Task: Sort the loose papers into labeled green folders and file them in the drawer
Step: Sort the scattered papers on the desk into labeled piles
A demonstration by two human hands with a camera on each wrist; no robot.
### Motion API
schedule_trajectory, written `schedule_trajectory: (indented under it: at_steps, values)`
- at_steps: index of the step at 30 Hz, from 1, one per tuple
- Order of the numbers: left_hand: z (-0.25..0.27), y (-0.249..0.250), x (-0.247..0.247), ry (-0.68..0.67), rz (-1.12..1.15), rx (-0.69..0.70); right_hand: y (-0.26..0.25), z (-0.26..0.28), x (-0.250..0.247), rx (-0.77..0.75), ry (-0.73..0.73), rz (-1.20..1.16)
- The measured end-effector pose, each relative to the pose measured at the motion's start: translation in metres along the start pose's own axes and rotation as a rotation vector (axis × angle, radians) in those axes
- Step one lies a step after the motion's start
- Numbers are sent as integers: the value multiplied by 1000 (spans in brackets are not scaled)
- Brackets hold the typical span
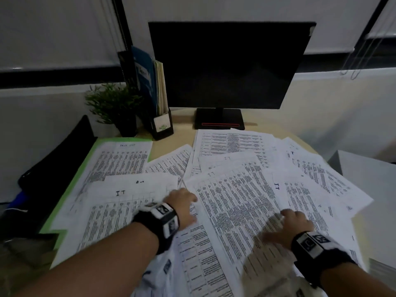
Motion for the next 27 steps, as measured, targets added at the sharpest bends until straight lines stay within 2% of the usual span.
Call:
schedule_trajectory:
  at_steps: [3,5,8,11,14,17,24,27]
  values:
    - [5,52,25,-119,-206,191,6,-4,4,-45,-17,82]
    - [5,65,42,-168,-293,209,6,-6,1,-69,-7,111]
    - [4,66,54,-194,-226,172,11,-11,-4,-73,-50,-14]
    - [4,62,51,-189,-39,158,20,-20,-4,-106,-134,-152]
    - [3,59,40,-192,77,130,26,-23,-8,-183,-126,-195]
    - [0,57,34,-224,81,79,23,-16,-13,-309,-68,-167]
    - [3,79,26,-236,76,83,16,17,-11,-646,-129,-144]
    - [0,91,27,-302,246,-56,16,16,2,-707,-63,-158]
Point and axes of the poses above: each hand's wrist, its own z-axis away from the middle knuckle, its own x-axis out of the palm, y = z × x, the point moved 3 cm from there along -z, towards the middle knuckle, and after that the axes turned 12 degrees about -z, right-handed, at the moved point
